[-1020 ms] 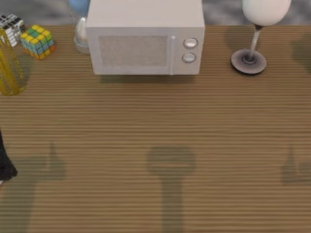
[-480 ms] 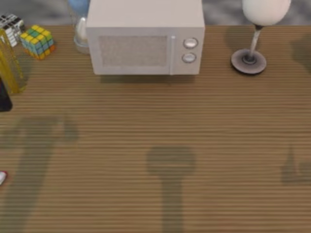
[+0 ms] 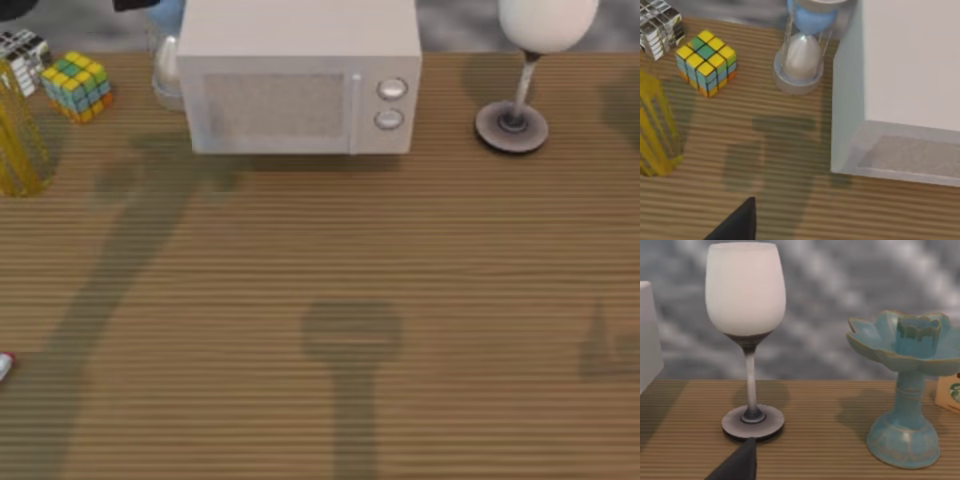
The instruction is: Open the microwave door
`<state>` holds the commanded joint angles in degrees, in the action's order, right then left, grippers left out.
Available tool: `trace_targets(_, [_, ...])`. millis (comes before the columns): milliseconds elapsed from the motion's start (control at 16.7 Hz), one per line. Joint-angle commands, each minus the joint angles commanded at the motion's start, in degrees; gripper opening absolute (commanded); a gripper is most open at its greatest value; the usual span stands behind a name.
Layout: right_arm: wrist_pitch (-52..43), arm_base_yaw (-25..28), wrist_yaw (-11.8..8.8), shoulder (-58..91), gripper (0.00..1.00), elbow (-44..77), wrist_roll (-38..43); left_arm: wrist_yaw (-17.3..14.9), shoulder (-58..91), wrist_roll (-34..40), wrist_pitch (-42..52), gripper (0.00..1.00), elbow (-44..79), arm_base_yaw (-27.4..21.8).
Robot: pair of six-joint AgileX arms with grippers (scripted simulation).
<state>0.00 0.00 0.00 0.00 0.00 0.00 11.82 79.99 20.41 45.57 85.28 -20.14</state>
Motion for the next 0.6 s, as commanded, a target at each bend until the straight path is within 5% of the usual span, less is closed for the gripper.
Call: trace_targets(600, [0.0, 0.0, 0.0, 0.0, 1.0, 0.0, 0.0, 5.2, 47.9, 11.7, 26.0, 1.0, 53.8, -14.6])
